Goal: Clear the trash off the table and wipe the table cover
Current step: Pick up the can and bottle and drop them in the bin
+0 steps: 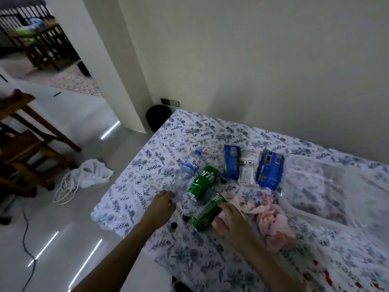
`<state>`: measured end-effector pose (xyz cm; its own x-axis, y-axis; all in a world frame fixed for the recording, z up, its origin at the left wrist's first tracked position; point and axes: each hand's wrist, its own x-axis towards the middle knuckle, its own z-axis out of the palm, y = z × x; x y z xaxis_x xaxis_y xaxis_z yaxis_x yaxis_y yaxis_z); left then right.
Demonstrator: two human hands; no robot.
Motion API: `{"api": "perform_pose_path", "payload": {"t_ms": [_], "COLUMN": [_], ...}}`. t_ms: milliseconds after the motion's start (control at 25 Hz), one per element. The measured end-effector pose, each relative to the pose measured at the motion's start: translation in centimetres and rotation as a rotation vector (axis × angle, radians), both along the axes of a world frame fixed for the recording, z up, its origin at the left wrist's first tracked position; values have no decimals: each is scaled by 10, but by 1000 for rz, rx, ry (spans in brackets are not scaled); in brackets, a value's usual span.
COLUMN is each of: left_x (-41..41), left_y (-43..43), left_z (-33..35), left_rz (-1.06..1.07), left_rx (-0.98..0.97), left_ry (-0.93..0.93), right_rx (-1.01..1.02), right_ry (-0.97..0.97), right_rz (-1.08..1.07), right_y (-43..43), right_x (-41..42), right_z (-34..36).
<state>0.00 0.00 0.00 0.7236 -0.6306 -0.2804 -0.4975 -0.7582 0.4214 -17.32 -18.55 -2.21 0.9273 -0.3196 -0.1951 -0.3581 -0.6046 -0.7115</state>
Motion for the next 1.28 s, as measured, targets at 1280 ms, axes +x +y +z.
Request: {"api": "perform_pose_path", "payload": {"t_ms": [1280], "left_x": [180], "left_y": [-7], "left_z": [-53], "left_rz": [193], "left_rx": [-139], "left_ry": [306], "right_rx": [262], "right_ry": [170], "right_rz": [-862], "right_y": [45], "right_x": [192], "right_z": [-37]}}
